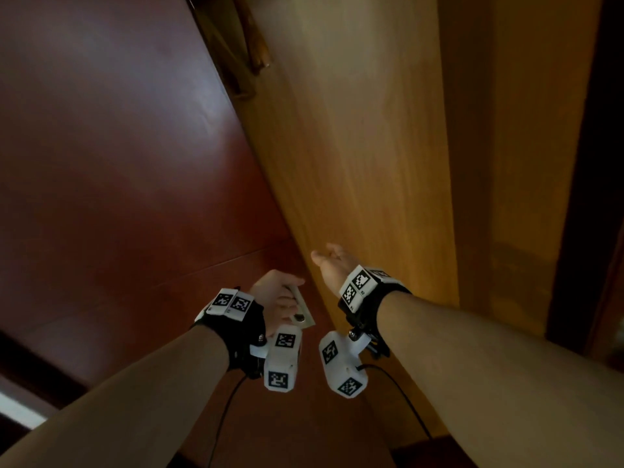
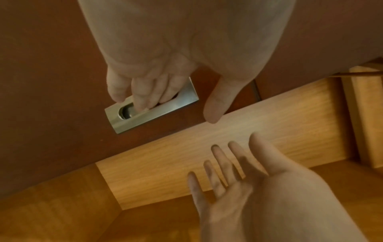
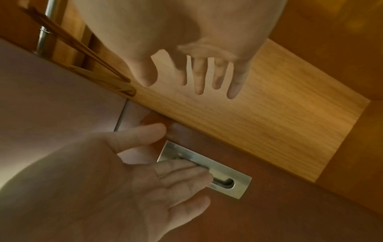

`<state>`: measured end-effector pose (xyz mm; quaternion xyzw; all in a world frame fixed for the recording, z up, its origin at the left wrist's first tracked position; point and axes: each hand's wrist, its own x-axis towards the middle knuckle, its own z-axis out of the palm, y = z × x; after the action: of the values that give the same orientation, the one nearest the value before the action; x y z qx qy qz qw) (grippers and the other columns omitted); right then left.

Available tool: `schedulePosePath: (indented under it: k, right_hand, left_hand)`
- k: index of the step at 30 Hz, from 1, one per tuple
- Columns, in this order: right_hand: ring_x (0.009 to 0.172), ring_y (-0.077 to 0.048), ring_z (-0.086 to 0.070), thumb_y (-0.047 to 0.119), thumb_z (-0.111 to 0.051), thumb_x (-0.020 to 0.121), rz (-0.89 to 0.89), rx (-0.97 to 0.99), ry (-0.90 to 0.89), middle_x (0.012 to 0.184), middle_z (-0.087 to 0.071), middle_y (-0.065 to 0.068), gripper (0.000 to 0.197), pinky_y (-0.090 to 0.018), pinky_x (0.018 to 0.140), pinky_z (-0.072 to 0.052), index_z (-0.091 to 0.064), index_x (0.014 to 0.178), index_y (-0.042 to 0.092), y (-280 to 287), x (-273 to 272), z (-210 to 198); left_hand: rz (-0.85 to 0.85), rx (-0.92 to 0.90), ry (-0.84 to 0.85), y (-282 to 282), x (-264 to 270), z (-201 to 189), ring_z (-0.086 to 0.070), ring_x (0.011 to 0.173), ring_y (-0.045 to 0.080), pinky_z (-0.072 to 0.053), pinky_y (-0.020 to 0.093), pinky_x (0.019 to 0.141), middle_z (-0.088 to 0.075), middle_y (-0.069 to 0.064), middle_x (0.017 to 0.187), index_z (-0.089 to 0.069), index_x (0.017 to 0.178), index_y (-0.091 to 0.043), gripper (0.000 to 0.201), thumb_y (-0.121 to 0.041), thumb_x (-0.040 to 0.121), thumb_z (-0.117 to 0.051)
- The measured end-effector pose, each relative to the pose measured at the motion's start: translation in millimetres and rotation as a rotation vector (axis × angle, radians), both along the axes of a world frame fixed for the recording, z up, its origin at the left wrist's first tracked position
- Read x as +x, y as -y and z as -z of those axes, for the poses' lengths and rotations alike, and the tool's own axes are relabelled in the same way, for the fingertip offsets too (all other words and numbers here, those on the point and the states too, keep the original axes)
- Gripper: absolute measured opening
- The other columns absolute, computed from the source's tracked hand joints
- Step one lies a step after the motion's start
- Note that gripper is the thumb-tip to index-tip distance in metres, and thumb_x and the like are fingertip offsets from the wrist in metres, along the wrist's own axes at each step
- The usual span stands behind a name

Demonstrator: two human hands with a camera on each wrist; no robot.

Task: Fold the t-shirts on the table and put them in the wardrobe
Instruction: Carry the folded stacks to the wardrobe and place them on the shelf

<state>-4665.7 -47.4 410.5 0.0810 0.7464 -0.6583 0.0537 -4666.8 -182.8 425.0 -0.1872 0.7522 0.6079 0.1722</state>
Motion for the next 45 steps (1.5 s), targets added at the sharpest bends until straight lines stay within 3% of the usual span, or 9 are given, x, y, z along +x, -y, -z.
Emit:
schedulePosePath:
  k: [1,4,9,13,17,24,31,34,45]
  right_hand:
    - [0.139,-0.028,-0.036,0.050,-0.047,0.096,-0.026,-0.021,-0.002,0.155,-0.031,-0.003,0.061,-0.043,0.112,-0.032,-0.027,0.150,0.030,2.1,-0.8,1.4]
    - [0.142,-0.027,-0.031,0.048,-0.046,0.098,-0.081,-0.032,-0.013,0.157,-0.028,-0.003,0.062,-0.041,0.113,-0.029,-0.024,0.152,0.028,6.8,-9.2,5.7]
    - [0.140,-0.027,-0.035,0.053,-0.037,0.099,-0.140,0.103,-0.048,0.156,-0.031,-0.005,0.062,-0.038,0.113,-0.031,-0.024,0.153,0.024,21.6,-22.0,10.0]
    - [0.136,-0.031,-0.040,0.053,-0.035,0.100,-0.126,0.155,-0.048,0.153,-0.036,-0.009,0.062,-0.042,0.109,-0.037,-0.025,0.152,0.021,26.8,-33.2,13.2]
    - [0.126,-0.033,-0.050,0.050,-0.038,0.100,-0.103,0.203,-0.086,0.144,-0.048,-0.012,0.059,-0.043,0.103,-0.042,-0.033,0.148,0.017,26.8,-39.3,16.9]
    - [0.114,-0.031,-0.058,0.051,-0.040,0.098,-0.078,0.283,-0.113,0.136,-0.055,-0.012,0.054,-0.042,0.096,-0.049,-0.043,0.141,0.020,3.7,-35.7,14.8]
    - [0.124,-0.030,-0.052,0.048,-0.035,0.101,-0.029,0.362,-0.087,0.142,-0.050,-0.011,0.051,-0.035,0.099,-0.044,-0.038,0.145,0.022,-33.2,-26.5,14.1]
    - [0.122,-0.030,-0.053,0.045,-0.034,0.102,0.007,0.388,-0.087,0.139,-0.052,-0.011,0.048,-0.033,0.096,-0.044,-0.041,0.143,0.020,-48.1,-23.6,13.3]
    - [0.132,-0.031,-0.044,0.044,-0.029,0.104,0.045,0.387,0.065,0.149,-0.040,-0.014,0.053,-0.042,0.110,-0.037,-0.036,0.148,0.016,-108.4,-17.5,-8.2]
  left_hand:
    - [0.013,0.005,0.012,-0.5,-1.4,0.2,-0.053,0.117,0.035,-0.045,0.048,0.087,-0.049,0.022,0.135,-0.047,0.135,0.002,0.058,-0.016,0.083,-0.067]
    - [0.024,-0.006,0.024,-1.6,-8.4,-2.8,-0.057,0.102,0.038,-0.046,0.044,0.063,-0.050,0.024,0.126,-0.039,0.138,0.006,0.070,-0.021,0.081,-0.068]
    - [0.042,-0.031,0.029,2.7,-17.7,-4.8,-0.052,0.119,0.048,-0.048,0.043,0.050,-0.047,0.032,0.136,-0.037,0.141,0.008,0.072,-0.020,0.080,-0.061]
    - [0.080,-0.010,0.079,6.6,-24.0,-7.4,-0.050,0.123,0.049,-0.048,0.044,0.054,-0.048,0.034,0.136,-0.041,0.139,0.009,0.061,-0.021,0.087,-0.054]
    - [0.103,0.033,0.164,5.9,-27.2,-13.0,-0.041,0.131,0.049,-0.042,0.049,0.073,-0.039,0.037,0.143,-0.028,0.144,0.013,0.071,-0.025,0.089,-0.051]
    - [0.167,0.039,0.225,-13.3,-25.7,-17.6,-0.042,0.130,0.047,-0.037,0.051,0.086,-0.038,0.037,0.142,-0.026,0.143,0.016,0.079,-0.029,0.084,-0.053]
    - [0.240,0.059,0.164,-42.0,-21.9,-15.5,-0.040,0.132,0.048,-0.046,0.049,0.060,-0.033,0.035,0.147,-0.019,0.149,0.009,0.085,-0.028,0.082,-0.055]
    - [0.299,0.065,0.192,-56.2,-23.9,-15.8,-0.037,0.135,0.048,-0.046,0.046,0.065,-0.031,0.035,0.148,-0.019,0.148,0.011,0.082,-0.030,0.086,-0.053]
    - [0.463,0.090,0.323,-113.2,-32.4,-26.0,-0.043,0.129,0.045,-0.042,0.043,0.081,-0.034,0.036,0.146,-0.023,0.145,0.016,0.083,-0.035,0.086,-0.049]
